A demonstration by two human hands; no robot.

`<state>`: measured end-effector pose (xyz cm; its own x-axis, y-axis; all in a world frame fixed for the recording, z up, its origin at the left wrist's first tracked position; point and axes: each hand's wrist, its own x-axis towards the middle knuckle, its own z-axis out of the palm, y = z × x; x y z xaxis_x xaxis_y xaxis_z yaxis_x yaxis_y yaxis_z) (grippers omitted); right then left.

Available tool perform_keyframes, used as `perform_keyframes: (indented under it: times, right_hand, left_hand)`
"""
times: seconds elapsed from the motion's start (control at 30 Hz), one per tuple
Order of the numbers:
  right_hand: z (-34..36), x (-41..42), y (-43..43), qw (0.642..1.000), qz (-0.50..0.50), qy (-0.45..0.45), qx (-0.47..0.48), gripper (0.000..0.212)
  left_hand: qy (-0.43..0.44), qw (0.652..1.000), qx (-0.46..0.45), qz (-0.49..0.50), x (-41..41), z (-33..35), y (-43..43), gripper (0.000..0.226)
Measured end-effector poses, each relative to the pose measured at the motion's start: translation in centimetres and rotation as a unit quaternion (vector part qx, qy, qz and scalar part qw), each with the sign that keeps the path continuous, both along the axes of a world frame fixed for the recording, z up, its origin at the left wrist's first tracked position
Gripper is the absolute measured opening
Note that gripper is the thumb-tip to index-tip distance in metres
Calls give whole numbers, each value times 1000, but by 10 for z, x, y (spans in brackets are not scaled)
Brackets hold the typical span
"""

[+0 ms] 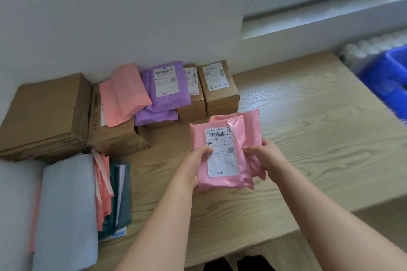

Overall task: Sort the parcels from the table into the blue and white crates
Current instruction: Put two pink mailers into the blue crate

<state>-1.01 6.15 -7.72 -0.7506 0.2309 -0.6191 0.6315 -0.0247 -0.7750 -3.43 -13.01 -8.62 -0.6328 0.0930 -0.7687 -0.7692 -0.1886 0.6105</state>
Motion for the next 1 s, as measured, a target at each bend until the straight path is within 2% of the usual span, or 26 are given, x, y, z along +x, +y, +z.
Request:
perform_keyframes:
  times: [0.23, 0.33, 0.57, 0.6, 0.63, 0.7, 0.87, 1.0]
  right_hand:
    - [50, 52, 71, 976, -198, 86, -34, 20]
    - [61, 77, 105, 961, -255, 104, -18, 22]
    - [60, 137, 230, 928, -349, 128, -1, 24]
    - [57, 138, 230, 926, -354, 133, -2, 23]
    - [60, 157, 267, 919, -368, 140, -7, 23]
    - [59, 162, 281, 915, -378, 141, -10, 24]
    - [65, 214, 421, 902, -403, 152, 0, 25]
    - [67, 238, 492, 901, -408, 148, 0, 23]
  left_hand:
    - [34, 990, 61, -126, -4, 34, 87, 31]
    - [28, 979, 107, -170, 6, 49, 124, 26]
    - [55, 954, 106, -275, 45, 59, 257, 26]
    - [56, 954, 107, -275, 45, 59, 256, 26]
    - [52, 949, 110, -291, 61, 59, 297, 25]
    - [57, 950, 104, -289, 63, 57, 311, 26]
    - [55, 947, 115, -296, 103, 67, 444, 27]
    - [45, 947, 136, -286, 123, 70, 515, 25]
